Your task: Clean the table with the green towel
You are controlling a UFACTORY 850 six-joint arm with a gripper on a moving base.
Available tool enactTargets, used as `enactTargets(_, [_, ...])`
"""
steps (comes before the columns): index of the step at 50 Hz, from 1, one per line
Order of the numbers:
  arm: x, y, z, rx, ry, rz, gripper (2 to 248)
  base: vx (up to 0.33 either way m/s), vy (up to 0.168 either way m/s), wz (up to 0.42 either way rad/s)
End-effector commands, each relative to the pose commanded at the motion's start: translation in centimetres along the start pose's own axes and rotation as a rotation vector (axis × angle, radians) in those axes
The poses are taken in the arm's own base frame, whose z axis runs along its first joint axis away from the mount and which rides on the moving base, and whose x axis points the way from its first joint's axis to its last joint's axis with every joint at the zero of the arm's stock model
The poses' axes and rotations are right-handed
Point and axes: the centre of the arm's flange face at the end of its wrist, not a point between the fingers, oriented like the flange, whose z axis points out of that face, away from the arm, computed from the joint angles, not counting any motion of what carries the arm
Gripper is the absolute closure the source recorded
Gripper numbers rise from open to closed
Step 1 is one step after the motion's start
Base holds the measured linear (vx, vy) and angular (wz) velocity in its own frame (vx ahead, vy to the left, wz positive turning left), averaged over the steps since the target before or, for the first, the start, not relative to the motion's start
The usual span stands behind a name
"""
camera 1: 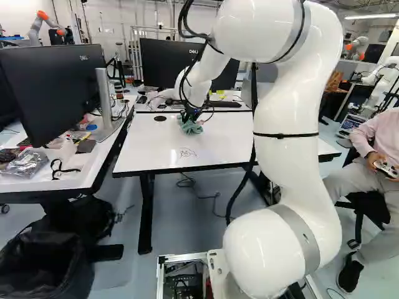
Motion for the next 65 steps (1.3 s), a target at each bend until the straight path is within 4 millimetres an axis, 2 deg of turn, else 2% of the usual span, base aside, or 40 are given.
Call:
enactTargets(14, [-1.6,1.6,-1.2,-0.014,-0.013,0.022,203,0.0,0.0,0.0])
enactTargets(24, [-1.6,1.6,-1.3,-0.015,-0.011,0.023,203,0.0,0.0,0.0])
enactTargets(40, [-1.1,1.8,-3.2,-0.017,0.018,0.026,203,0.0,0.0,0.0])
enactTargets(65, [-1.6,5.5,-7.4,-0.057,0.065,0.082,203,0.0,0.0,0.0])
